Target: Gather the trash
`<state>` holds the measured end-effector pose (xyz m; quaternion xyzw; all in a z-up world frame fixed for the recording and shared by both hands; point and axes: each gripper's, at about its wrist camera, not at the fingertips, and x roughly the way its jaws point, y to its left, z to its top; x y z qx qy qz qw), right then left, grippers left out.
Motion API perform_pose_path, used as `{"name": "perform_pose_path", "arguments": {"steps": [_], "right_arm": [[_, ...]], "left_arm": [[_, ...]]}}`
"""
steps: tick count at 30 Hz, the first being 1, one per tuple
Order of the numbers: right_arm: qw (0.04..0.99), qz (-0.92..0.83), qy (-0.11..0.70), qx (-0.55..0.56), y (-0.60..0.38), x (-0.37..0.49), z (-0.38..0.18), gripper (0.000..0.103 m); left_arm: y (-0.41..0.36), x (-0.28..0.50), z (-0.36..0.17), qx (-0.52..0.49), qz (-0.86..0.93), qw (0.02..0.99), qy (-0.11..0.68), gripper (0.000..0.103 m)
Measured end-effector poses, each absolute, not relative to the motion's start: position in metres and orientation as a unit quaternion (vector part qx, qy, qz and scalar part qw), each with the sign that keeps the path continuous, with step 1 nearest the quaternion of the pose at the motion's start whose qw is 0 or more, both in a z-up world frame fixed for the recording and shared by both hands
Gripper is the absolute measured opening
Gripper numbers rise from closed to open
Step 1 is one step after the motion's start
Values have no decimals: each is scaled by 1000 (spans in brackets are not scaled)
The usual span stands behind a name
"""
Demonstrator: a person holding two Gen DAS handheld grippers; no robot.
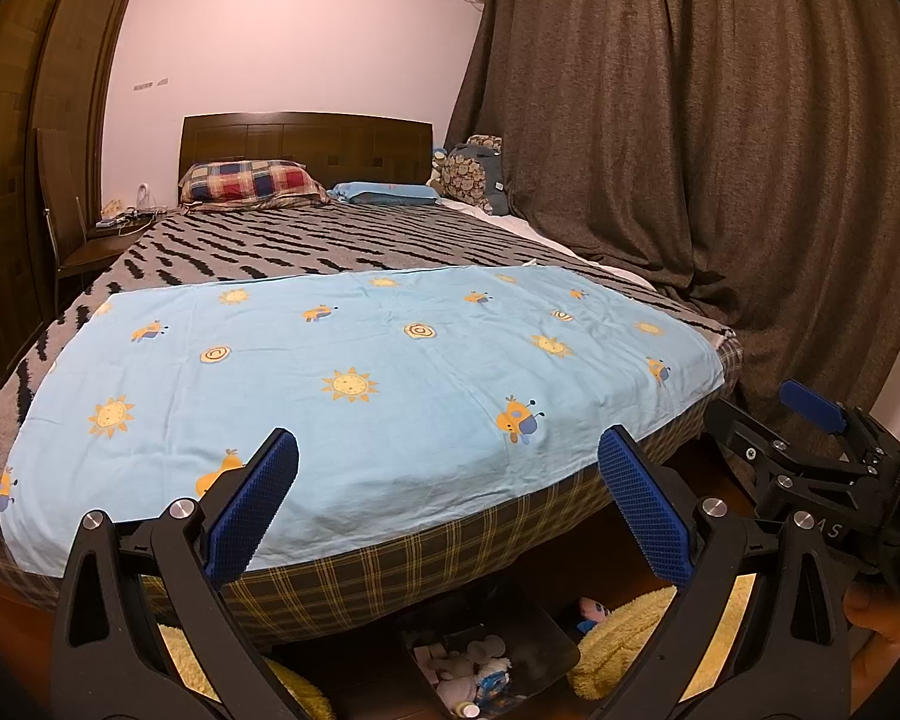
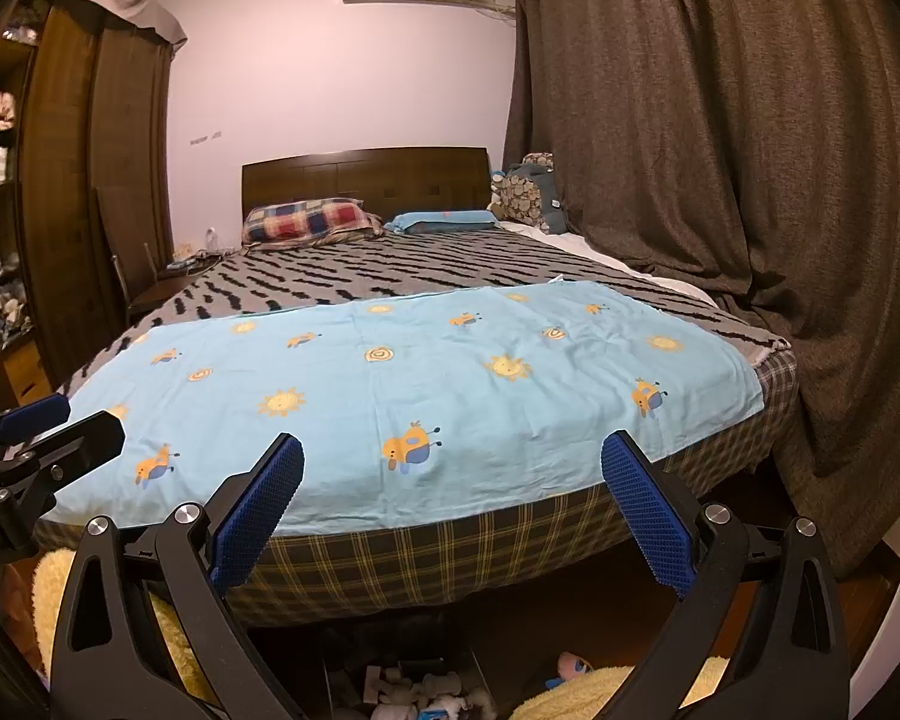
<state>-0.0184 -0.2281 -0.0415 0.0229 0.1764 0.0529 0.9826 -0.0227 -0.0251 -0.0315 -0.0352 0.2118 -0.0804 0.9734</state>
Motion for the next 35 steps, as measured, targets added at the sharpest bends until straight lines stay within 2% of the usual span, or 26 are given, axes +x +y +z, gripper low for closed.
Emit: {"name": "perform_pose_path", "arguments": {"steps": [16, 35], "right_arm": [[982, 49, 182, 23, -229, -13, -42, 100], [982, 49, 179, 20, -229, -12, -43, 100]], "left_arm": [[-17, -21, -36, -63, -75, 971, 216, 95], [-22, -22, -33, -42, -64, 975, 209, 95]]}}
